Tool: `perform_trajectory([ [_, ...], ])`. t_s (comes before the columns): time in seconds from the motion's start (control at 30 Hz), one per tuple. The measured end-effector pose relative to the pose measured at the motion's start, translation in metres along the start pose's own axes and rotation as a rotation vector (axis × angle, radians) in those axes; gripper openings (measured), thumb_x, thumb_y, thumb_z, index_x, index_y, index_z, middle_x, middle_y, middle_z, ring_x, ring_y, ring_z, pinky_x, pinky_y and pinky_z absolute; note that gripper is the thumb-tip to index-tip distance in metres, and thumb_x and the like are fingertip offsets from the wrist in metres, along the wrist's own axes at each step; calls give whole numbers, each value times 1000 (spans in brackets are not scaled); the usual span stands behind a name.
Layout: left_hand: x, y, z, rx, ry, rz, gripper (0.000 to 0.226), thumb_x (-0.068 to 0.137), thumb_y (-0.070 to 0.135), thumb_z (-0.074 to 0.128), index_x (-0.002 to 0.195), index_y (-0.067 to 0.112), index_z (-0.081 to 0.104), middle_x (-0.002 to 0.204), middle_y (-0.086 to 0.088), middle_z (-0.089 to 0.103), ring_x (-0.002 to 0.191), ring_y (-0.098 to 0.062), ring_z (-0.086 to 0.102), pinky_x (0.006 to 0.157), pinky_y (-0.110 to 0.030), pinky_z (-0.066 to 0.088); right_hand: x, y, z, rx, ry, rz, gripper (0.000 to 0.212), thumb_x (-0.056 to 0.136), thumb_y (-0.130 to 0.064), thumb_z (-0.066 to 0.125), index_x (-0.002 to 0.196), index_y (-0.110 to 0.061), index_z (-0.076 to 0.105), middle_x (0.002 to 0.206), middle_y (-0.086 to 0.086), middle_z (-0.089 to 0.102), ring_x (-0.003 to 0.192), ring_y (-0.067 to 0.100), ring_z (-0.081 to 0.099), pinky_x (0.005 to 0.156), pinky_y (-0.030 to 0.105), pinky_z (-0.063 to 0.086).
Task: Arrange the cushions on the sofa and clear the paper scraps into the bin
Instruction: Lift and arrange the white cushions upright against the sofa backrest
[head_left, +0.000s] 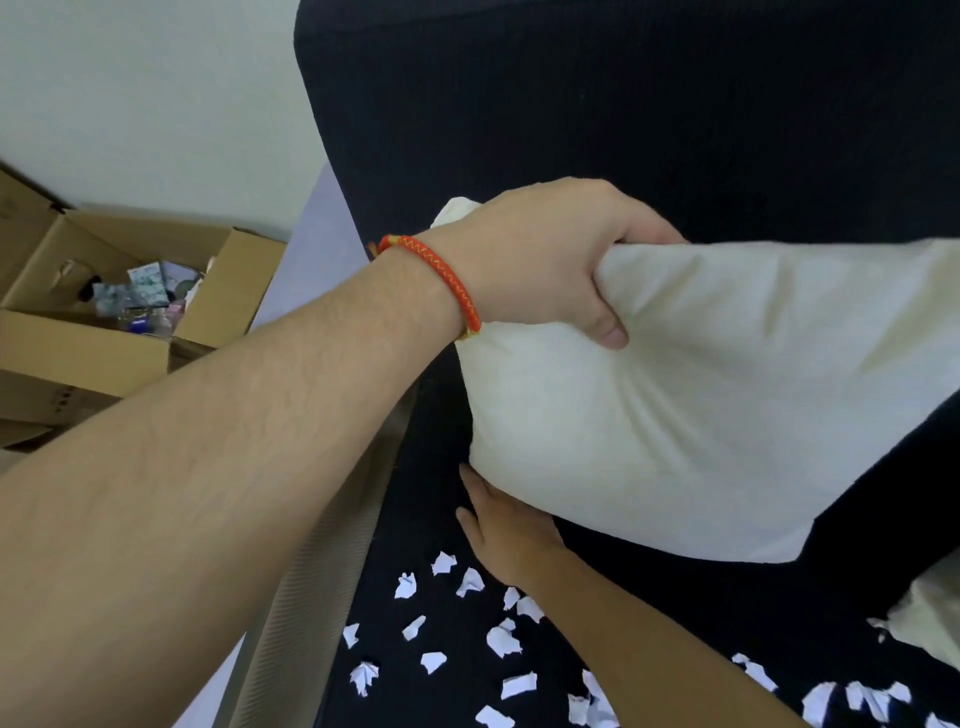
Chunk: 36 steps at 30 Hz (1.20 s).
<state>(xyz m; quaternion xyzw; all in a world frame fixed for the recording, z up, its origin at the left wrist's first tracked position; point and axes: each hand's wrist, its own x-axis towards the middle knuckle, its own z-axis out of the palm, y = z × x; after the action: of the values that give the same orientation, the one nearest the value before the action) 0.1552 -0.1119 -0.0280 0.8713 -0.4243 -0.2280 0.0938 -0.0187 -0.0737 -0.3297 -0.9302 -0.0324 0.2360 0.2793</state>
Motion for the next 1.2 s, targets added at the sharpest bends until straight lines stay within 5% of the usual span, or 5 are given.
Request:
perform_trajectory([
  [0.4,-7,8,-2,7,-26,-21,40,77,61,84,114,56,68,91,24,72,85,-1,70,71,-19,51,-79,-6,44,-21,-158,-423,61,112,-43,28,166,-15,21,173,2,22,160,16,16,131,36,3],
  [0.57,-14,-1,17,26,-77,-82,49,79,54,85,123,57,64,103,22,74,96,-7,69,86,-34,56,-98,-5,43,-80,81,-393,57,110,-42,31,161,-16,35,167,0,37,155,15,32,128,36,14],
  [0.87,-17,2,21,-30,-151,-141,82,78,36,88,143,60,44,134,28,60,127,-11,56,107,-54,48,-195,59,23,-180,262,-211,49,107,-42,43,151,-21,51,152,-6,57,142,13,50,121,38,39],
  [1.07,-18,45,20,-40,-135,-109,119,71,16,92,161,48,22,156,11,44,141,-15,43,113,-36,42,-241,137,-7,-79,444,148,42,106,-35,42,137,-17,64,133,-1,66,123,18,63,113,40,49],
  [1.2,-6,101,31,2,-51,-22,118,70,39,90,160,54,16,162,16,33,149,-14,35,117,-44,41,-262,182,-28,-101,406,482,56,105,-42,37,142,-8,60,141,10,64,133,26,60,111,38,50],
])
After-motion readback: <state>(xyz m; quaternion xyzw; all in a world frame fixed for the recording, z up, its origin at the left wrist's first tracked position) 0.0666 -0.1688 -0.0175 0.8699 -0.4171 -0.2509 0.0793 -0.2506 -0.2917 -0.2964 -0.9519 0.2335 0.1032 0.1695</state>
